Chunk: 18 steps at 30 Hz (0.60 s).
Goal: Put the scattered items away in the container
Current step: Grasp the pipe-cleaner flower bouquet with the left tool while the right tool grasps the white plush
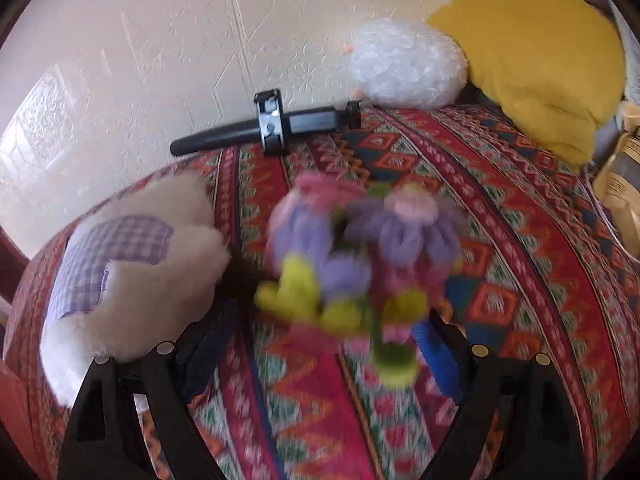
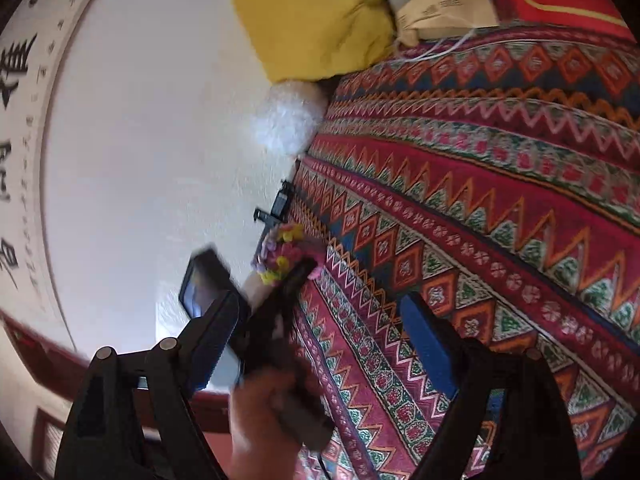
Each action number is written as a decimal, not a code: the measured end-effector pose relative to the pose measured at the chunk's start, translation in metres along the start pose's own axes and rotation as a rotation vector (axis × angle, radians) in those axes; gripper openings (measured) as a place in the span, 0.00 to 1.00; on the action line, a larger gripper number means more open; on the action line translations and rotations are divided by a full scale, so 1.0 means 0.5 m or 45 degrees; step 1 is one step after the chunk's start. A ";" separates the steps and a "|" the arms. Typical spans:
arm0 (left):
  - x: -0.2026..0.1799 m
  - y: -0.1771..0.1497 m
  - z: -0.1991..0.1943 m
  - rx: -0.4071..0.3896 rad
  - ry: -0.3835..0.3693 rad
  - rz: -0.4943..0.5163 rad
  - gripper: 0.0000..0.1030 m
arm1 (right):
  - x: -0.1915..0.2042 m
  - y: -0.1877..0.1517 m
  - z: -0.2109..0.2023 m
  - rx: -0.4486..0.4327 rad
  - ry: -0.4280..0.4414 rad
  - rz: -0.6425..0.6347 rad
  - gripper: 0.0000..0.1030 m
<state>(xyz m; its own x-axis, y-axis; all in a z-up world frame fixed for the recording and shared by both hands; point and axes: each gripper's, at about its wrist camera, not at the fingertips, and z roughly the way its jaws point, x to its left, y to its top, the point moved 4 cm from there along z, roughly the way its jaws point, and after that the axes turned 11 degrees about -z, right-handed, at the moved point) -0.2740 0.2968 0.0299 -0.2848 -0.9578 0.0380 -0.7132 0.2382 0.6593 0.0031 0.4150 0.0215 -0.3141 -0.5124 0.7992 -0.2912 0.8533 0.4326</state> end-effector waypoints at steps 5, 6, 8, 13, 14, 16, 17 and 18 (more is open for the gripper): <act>-0.002 0.018 -0.034 -0.003 -0.098 -0.009 0.57 | 0.017 -0.019 0.021 0.030 -0.070 -0.125 0.81; 0.012 0.016 -0.053 -0.019 -0.112 -0.032 0.57 | 0.017 -0.022 0.021 0.030 -0.077 -0.131 0.81; 0.051 0.005 -0.114 -0.033 -0.183 -0.089 0.57 | 0.011 -0.021 0.019 0.020 -0.075 -0.119 0.81; 0.227 -0.098 -0.372 -0.167 -0.360 -0.257 0.57 | -0.018 -0.007 -0.008 -0.051 -0.101 -0.060 0.81; 0.282 -0.125 -0.428 -0.202 -0.353 -0.307 0.57 | -0.022 -0.006 -0.011 -0.057 -0.105 -0.049 0.81; 0.409 -0.174 -0.527 -0.280 -0.291 -0.420 0.58 | -0.018 -0.009 -0.014 -0.052 -0.095 -0.037 0.81; 0.477 -0.200 -0.572 -0.317 -0.241 -0.488 0.58 | -0.010 -0.015 -0.010 -0.038 -0.088 -0.046 0.81; 0.540 -0.221 -0.610 -0.349 -0.188 -0.556 0.58 | 0.005 -0.025 -0.002 -0.015 -0.080 -0.075 0.81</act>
<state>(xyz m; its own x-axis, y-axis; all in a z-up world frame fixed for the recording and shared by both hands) -0.0766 -0.0372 0.1964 -0.1001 -0.9209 -0.3768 -0.5975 -0.2472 0.7628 0.0068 0.4031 0.0185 -0.3527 -0.5667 0.7447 -0.3006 0.8222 0.4833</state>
